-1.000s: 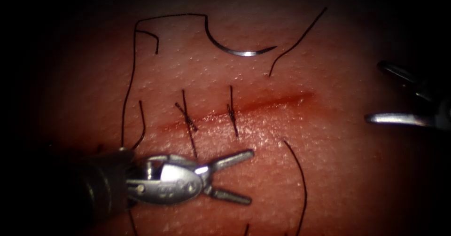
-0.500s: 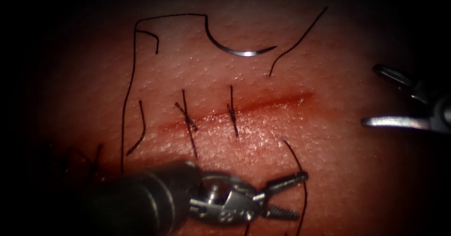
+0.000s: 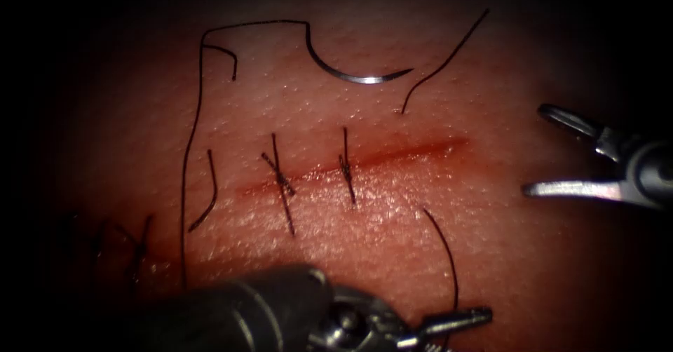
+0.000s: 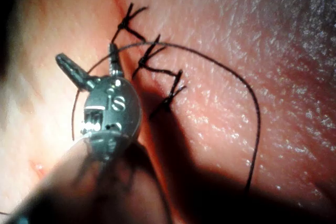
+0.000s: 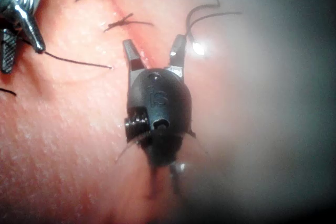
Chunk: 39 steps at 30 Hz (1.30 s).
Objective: Wound Closure
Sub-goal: Pick up suture with left jaws, then hold suture with right gripper and regrasp suture further away with left grasper
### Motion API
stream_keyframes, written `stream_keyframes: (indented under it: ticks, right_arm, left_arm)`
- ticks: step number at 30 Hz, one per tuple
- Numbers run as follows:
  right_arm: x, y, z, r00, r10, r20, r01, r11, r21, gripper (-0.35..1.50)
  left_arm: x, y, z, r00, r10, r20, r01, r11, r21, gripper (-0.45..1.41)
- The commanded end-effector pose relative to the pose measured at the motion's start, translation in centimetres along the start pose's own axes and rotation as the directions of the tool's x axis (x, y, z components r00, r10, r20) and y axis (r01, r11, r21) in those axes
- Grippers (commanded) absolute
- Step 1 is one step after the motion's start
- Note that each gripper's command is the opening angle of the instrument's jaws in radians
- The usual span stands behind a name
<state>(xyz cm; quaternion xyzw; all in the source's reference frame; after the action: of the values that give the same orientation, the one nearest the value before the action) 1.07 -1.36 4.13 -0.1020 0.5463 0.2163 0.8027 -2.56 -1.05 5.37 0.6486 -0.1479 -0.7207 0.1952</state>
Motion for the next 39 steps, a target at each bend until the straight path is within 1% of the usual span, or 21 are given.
stream_keyframes:
  ticks: [1, 4, 6, 7, 8, 10, 12, 15, 19, 21, 25, 27, 30, 34, 39]
  right_arm:
    - [-0.01, 0.00, 0.09, 1.000, -0.002, -0.003, 0.002, 1.000, 0.000, 1.48]
    - [-0.01, 0.00, 0.09, 1.000, -0.002, -0.003, 0.002, 1.000, 0.000, 1.48]
    - [-0.01, -0.01, 0.09, 1.000, -0.002, -0.001, 0.002, 1.000, 0.002, 1.48]
    - [-0.01, -0.01, 0.09, 1.000, -0.002, -0.001, 0.002, 1.000, 0.002, 1.48]
    - [-0.01, -0.01, 0.09, 1.000, -0.002, -0.001, 0.002, 1.000, 0.002, 1.48]
    - [-0.02, -0.02, 0.09, 1.000, -0.003, 0.000, 0.003, 1.000, 0.008, 1.48]
    - [-0.03, -0.08, 0.08, 0.999, -0.027, 0.022, 0.026, 0.999, 0.045, 1.48]
    - [-0.05, -0.18, 0.08, 0.992, -0.105, 0.067, 0.098, 0.989, 0.108, 1.48]
    - [-0.08, -0.37, 0.16, 0.974, -0.205, 0.096, 0.185, 0.966, 0.180, 1.48]
    - [-0.08, -0.49, 0.22, 0.958, -0.270, 0.099, 0.246, 0.948, 0.204, 1.46]
    - [-0.06, -0.65, 0.29, 0.935, -0.337, 0.106, 0.302, 0.918, 0.255, 1.40]
    - [-0.04, -0.70, 0.32, 0.921, -0.376, 0.097, 0.340, 0.902, 0.267, 1.43]
    - [-0.01, -0.76, 0.34, 0.914, -0.397, 0.084, 0.362, 0.890, 0.276, 1.45]
    - [0.01, -0.82, 0.38, 0.913, -0.399, 0.084, 0.364, 0.890, 0.275, 1.45]
    - [0.00, -0.91, 0.47, 0.913, -0.401, 0.079, 0.368, 0.889, 0.273, 1.31]
  left_arm:
    - [-0.04, -0.02, 0.03, 1.000, 0.003, -0.009, -0.003, 1.000, -0.005, 0.27]
    - [-0.01, -0.03, -0.04, 0.999, 0.010, -0.034, -0.011, 1.000, -0.013, 0.21]
    - [-0.01, -0.03, -0.06, 0.999, 0.010, -0.034, -0.011, 1.000, -0.029, 0.19]
    - [-0.01, -0.02, -0.06, 0.999, 0.009, -0.036, -0.010, 0.999, -0.039, 0.14]
    - [-0.02, -0.02, -0.06, 0.999, 0.015, -0.034, -0.016, 0.999, -0.044, -0.01]
    - [-0.03, -0.03, -0.07, 1.000, 0.018, -0.013, -0.019, 0.998, -0.066, -0.45]
    - [-0.07, -0.07, -0.09, 1.000, 0.018, 0.002, -0.018, 0.995, -0.101, -0.45]
    - [-0.10, -0.14, -0.12, 1.000, 0.011, -0.005, -0.012, 0.994, -0.109, -0.45]
    - [-0.15, -0.31, -0.17, 1.000, 0.008, 0.002, -0.008, 0.995, -0.101, -0.45]
    - [-0.17, -0.43, -0.20, 1.000, 0.002, 0.001, -0.002, 0.996, -0.085, -0.45]
    - [-0.21, -0.60, -0.25, 1.000, -0.007, 0.004, 0.007, 0.998, -0.060, -0.45]
    - [-0.23, -0.64, -0.26, 1.000, 0.000, 0.003, 0.000, 0.999, -0.053, -0.45]
    - [-0.25, -0.68, -0.26, 1.000, 0.003, 0.003, -0.003, 0.999, -0.051, -0.45]
    - [-0.25, -0.69, -0.25, 1.000, 0.007, 0.004, -0.007, 0.999, -0.050, -0.45]
    - [-0.25, -0.68, -0.24, 1.000, 0.008, 0.006, -0.008, 0.999, -0.050, -0.45]
